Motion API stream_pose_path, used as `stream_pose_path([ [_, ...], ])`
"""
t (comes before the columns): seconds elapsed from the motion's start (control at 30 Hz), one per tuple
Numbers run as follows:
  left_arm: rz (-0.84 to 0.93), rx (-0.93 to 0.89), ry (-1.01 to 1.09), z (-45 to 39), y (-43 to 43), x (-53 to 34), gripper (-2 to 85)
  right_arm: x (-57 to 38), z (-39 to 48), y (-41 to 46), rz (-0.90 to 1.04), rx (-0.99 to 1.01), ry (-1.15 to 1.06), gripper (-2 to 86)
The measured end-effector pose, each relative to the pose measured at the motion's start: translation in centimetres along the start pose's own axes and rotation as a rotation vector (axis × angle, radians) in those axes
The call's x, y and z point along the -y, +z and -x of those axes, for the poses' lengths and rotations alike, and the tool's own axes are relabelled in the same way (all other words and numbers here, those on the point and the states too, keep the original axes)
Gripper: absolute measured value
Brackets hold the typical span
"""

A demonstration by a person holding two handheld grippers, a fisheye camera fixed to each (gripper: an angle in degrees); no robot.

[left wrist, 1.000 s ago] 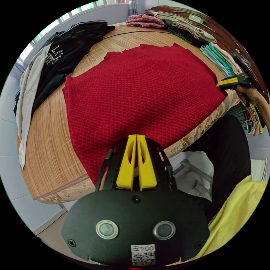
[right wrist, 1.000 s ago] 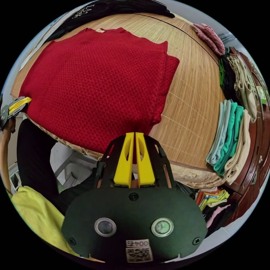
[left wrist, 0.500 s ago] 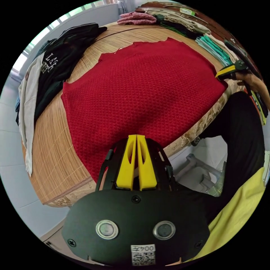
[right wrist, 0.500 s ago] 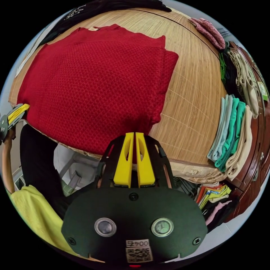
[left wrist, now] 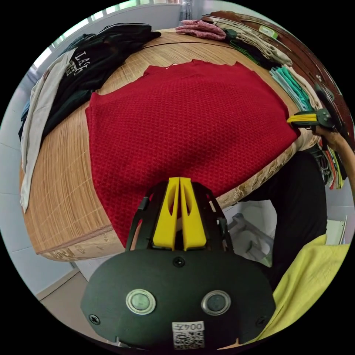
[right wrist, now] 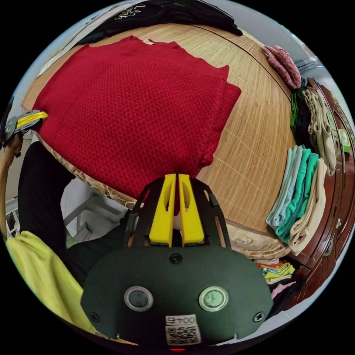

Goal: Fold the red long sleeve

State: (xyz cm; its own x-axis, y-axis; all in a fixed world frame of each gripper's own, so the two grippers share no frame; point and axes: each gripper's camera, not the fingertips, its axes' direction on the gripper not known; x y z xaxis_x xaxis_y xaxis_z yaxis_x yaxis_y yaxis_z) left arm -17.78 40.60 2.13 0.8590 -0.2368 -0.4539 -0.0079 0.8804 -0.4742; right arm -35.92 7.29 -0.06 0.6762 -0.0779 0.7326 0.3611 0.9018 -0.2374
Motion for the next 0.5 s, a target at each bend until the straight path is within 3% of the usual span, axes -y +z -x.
stream_pose_path([
  [0.27, 0.06, 0.212, 0.117, -2.0, 2.5, 0.4, 0.3, -5.6, -4.8, -1.1, -0.207, 0.186, 0.111, 5.4],
  [0.37, 0.046, 0.214, 0.127, -1.2, 3.5, -0.2, 0.6, -6.9, -6.5, -2.4, -0.25, 0.337, 0.129, 12.2],
  [0.5, 0.005, 0.104, 0.074, 1.8, 4.2, -1.3, 1.6, -9.0, -8.7, -5.9, -0.452, 0.329, 0.133, 13.5],
])
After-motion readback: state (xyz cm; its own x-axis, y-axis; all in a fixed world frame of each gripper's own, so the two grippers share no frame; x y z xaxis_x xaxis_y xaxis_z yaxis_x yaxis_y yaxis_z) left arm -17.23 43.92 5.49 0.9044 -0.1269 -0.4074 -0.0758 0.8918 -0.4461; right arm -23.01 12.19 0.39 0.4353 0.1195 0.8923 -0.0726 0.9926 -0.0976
